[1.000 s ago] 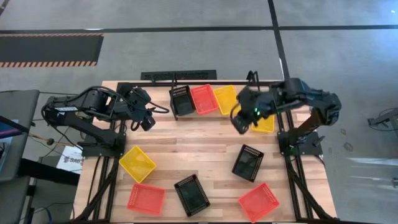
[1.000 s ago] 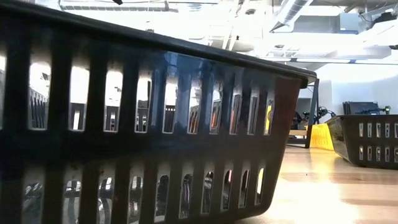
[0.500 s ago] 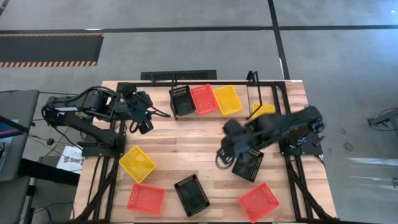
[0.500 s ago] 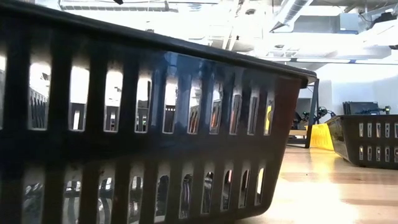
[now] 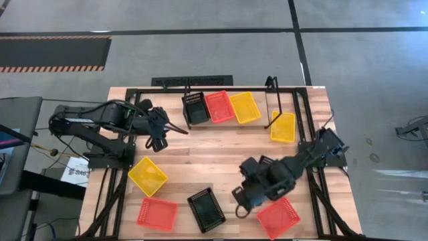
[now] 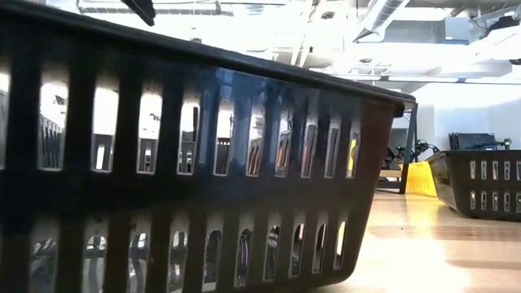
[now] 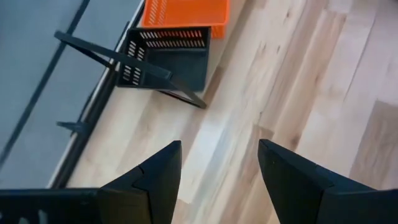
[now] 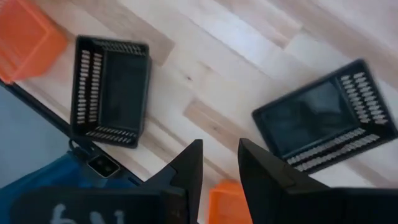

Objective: Stack baskets on shelf by color
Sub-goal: Stack the bottom yellow bin on top of the other yellow bin on the shelf

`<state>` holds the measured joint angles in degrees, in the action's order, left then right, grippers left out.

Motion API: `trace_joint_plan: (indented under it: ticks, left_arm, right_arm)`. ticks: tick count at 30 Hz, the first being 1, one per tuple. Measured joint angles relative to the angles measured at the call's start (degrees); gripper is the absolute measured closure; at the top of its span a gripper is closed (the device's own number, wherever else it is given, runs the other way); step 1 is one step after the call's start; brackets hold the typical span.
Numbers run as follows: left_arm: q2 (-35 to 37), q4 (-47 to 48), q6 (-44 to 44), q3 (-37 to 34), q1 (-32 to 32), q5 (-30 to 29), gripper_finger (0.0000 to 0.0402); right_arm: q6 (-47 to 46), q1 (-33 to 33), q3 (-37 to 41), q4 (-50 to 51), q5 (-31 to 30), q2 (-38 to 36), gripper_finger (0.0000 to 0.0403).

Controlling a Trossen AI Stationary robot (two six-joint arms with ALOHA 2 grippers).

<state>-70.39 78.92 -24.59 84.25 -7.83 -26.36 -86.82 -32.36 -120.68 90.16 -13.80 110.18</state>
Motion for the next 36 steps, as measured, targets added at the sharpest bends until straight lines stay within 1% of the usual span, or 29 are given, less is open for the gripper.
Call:
trace_joint_plan:
  ticks: [1,4,6,8,11,13,14,18,21,25,28,32,36]
  left_arm:
    - [0.0,-0.4,-1.0,-0.1,-0.1,-0.1,0.0201]
    - [0.0,-1.1,-4.6,-0.2,-0.8,-0.5,0.0201]
    - [0.0,-1.8,-5.9,-0.2,-1.3,-0.9,0.0201]
    - [0.0,-2.6,-6.8,-0.2,-1.7,-1.1,0.0201]
    - [0.0,-2.8,-8.6,-0.2,-2.3,-1.2,0.0201]
    - [0.0,-2.8,-9.2,-0.2,-2.6,-1.2,0.0201]
    - [0.0,-2.8,-9.2,-0.2,-2.7,-1.2,0.0201]
    - [0.0,-2.8,-9.3,-0.2,-3.2,-1.2,0.0201]
    - [0.0,-2.8,-9.3,-0.2,-3.2,-1.2,0.0201]
    - [0.0,-2.8,-8.6,-0.2,-3.2,-1.2,0.0201]
    - [0.0,-2.5,-7.6,-0.2,-3.2,-1.2,0.0201]
    - [0.0,-2.1,-6.2,-0.2,-3.3,-1.2,0.0201]
    - [0.0,-2.1,-5.0,-0.2,-3.3,-1.2,0.0201]
  right_arm:
    - [-0.3,-0.9,0.1,-0.3,-1.0,0.2,0.0282]
    - [-3.2,-2.5,-0.1,0.0,-7.0,1.0,0.0286]
    - [-2.8,-2.8,0.0,-0.3,-9.5,2.1,0.0294]
    - [-0.4,-1.9,0.0,-0.1,-10.1,3.5,0.0310]
    - [5.9,0.1,0.0,-0.2,-10.3,5.0,0.0352]
    - [10.9,2.2,0.0,-0.2,-10.4,5.5,0.0386]
    - [13.7,3.4,0.0,-0.2,-11.1,5.6,0.0392]
    - [23.2,10.5,0.0,-0.2,-16.2,4.8,0.0397]
    - [30.0,17.1,0.0,-0.2,-19.6,2.3,0.0398]
    - [37.7,25.4,0.0,-0.1,-18.6,-0.1,0.0400]
    - [41.3,29.5,0.0,-0.2,-15.2,-1.4,0.0400]
    - [43.2,30.1,0.0,-0.1,-13.6,-3.4,0.0401]
    - [41.6,26.6,0.0,-0.1,-12.4,-4.6,0.0401]
